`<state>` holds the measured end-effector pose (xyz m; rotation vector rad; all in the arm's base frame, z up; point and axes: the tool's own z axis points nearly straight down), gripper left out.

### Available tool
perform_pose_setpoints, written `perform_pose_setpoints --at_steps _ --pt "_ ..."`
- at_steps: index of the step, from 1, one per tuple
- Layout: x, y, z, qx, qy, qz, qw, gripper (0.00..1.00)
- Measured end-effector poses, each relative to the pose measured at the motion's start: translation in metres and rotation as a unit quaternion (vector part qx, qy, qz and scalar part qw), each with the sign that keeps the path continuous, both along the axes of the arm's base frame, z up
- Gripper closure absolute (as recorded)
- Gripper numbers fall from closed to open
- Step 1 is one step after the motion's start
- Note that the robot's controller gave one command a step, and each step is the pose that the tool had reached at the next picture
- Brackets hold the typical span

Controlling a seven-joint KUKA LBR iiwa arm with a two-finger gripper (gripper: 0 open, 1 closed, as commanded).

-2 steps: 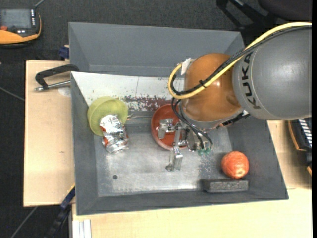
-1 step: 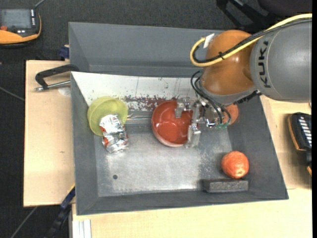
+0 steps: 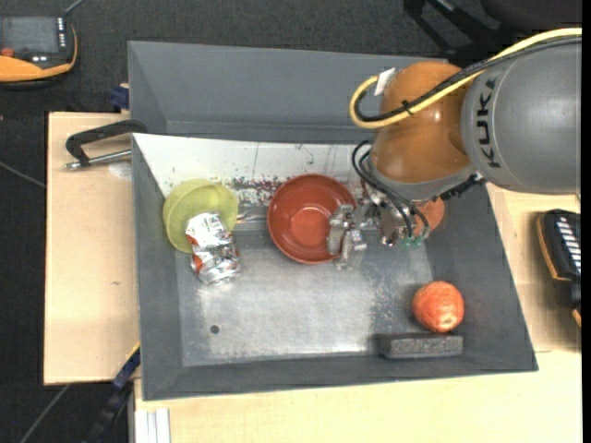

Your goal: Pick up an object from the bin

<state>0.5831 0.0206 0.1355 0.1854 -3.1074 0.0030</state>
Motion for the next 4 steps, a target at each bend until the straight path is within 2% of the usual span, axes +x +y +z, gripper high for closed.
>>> perform_pose_setpoints --at_steps 1,2,3,4 --pt "-0.031 0.021 0.119 0.006 -0.0041 0.2 0.9797 1.0" --pt "-0.043 0.095 -0.01 0.01 -0.0027 0.308 0.9514 1.0" --pt "-0.04 0.093 -0.006 0.01 -0.0063 0.305 0.9522 0.0" --pt "-0.023 0.002 -0.067 0.01 -0.0049 0.361 0.9325 0.0"
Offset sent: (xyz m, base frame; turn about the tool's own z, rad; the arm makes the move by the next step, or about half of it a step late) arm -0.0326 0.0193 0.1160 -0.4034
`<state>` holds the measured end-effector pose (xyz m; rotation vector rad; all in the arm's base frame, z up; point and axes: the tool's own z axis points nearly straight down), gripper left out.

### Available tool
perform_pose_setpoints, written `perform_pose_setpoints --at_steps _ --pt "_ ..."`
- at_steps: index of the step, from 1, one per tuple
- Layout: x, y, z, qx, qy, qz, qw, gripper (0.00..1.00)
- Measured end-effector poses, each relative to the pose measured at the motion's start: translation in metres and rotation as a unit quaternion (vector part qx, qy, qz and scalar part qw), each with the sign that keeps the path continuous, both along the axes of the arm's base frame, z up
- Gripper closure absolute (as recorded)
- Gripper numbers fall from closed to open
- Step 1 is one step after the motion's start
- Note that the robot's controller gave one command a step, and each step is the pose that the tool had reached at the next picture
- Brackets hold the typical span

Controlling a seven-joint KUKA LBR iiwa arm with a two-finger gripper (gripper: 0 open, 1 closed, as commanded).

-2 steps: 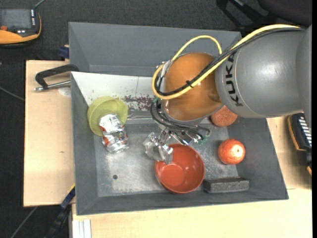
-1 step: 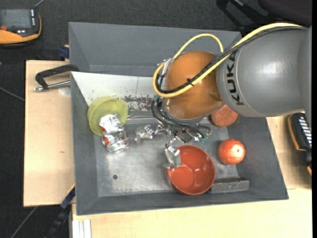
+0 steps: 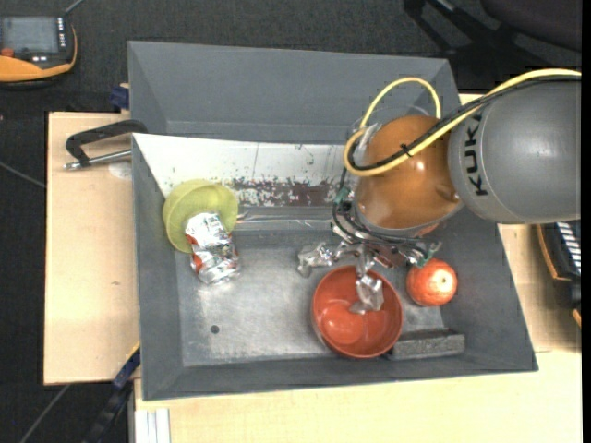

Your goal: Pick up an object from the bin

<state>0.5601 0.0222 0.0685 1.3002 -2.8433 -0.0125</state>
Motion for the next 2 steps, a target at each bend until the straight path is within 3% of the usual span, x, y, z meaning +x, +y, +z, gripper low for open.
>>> perform_pose_setpoints --at_steps 1,2 --pt "0.001 0.006 0.004 0.003 -0.0021 0.002 1.0 1.0" --pt "0.013 0.01 0.163 0.004 -0.0094 0.008 0.9999 1.0"
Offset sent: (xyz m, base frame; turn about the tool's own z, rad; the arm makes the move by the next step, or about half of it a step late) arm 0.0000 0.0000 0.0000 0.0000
